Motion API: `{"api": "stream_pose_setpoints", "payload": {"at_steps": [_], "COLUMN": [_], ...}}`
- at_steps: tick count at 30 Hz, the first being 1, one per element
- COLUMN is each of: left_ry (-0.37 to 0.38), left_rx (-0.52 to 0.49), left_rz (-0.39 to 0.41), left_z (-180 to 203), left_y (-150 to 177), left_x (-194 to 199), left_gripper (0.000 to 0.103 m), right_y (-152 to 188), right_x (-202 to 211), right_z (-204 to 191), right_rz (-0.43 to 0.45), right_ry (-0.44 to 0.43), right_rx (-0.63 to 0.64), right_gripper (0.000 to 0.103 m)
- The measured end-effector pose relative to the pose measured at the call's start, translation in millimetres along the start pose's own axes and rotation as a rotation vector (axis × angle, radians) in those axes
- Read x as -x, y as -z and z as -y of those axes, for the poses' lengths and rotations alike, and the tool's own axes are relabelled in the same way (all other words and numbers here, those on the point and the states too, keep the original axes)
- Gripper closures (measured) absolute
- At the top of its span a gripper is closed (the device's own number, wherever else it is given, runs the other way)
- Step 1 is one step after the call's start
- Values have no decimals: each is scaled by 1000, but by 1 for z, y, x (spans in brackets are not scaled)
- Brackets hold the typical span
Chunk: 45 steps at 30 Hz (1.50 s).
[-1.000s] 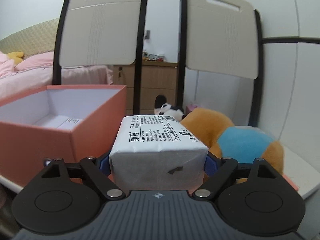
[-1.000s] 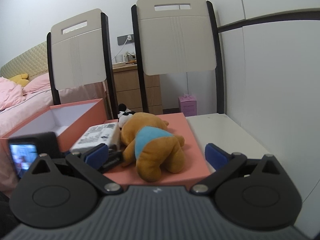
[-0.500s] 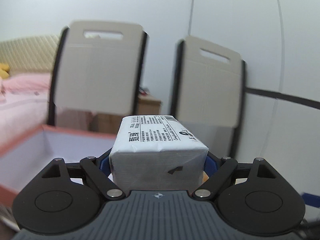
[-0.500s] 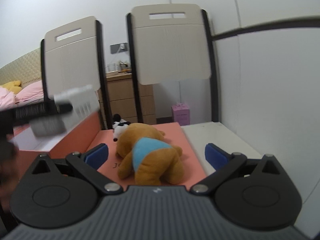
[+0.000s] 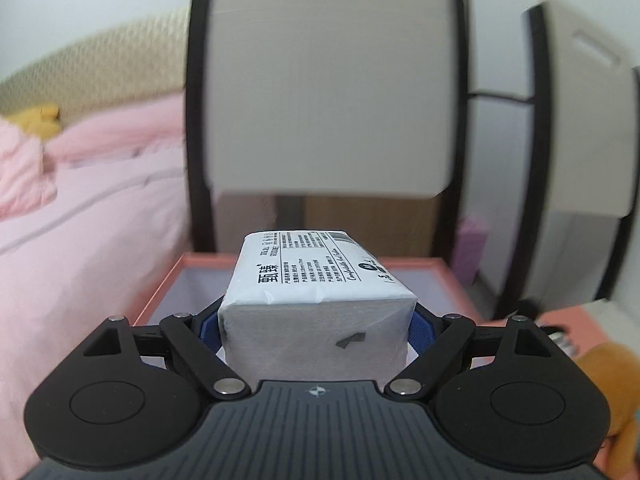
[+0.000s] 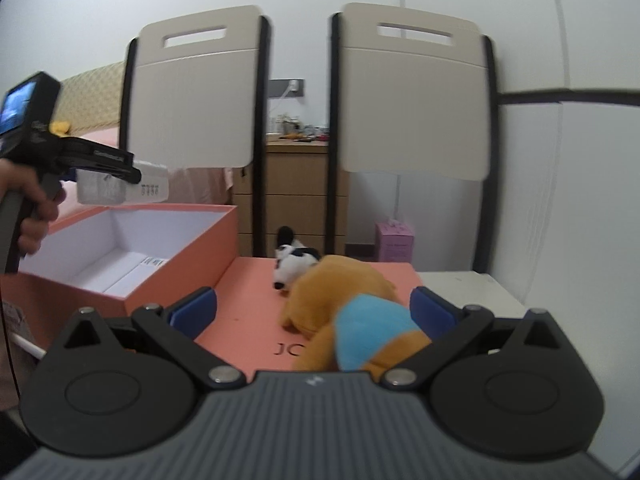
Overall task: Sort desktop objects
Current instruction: 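Carry the tissue pack with the left gripper into the pink box and release, then withdraw the left gripper from the box and hold it above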
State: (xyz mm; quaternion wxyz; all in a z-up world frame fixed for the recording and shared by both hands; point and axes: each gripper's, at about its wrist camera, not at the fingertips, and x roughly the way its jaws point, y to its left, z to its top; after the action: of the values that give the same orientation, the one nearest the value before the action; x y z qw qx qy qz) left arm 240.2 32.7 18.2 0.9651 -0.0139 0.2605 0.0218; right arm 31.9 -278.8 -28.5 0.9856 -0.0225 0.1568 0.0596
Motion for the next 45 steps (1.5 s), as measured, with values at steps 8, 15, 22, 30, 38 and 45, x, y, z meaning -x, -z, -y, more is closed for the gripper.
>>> {"api": "stream_pose_setpoints", "payload": {"at_steps": [8, 15, 22, 30, 38, 45], "left_ry": [-12, -10, -14, 11, 42, 85], "left_rx": [85, 78, 62, 59, 47, 35], "left_rz": [-203, -293, -332, -207, -64, 93], "left_z": [-50, -52, -49, -40, -14, -6], "left_y": [-2, 9, 14, 9, 32, 66], "left_x": [-64, -80, -78, -24, 43, 110], "left_gripper": [15, 14, 10, 7, 6, 1], "right_y": [-5, -12, -11, -18, -25, -26], "right_x": [-31, -45, -50, -44, -33, -19], "right_z": [-15, -15, -19, -18, -26, -37], "right_rz": [-28, -32, -68, -59, -23, 16], "right_ry": [-27, -79, -117, -142, -171, -165], "right_rx": [65, -7, -35, -92, -125, -93], "right_gripper": [0, 0, 0, 0, 0, 0]}}
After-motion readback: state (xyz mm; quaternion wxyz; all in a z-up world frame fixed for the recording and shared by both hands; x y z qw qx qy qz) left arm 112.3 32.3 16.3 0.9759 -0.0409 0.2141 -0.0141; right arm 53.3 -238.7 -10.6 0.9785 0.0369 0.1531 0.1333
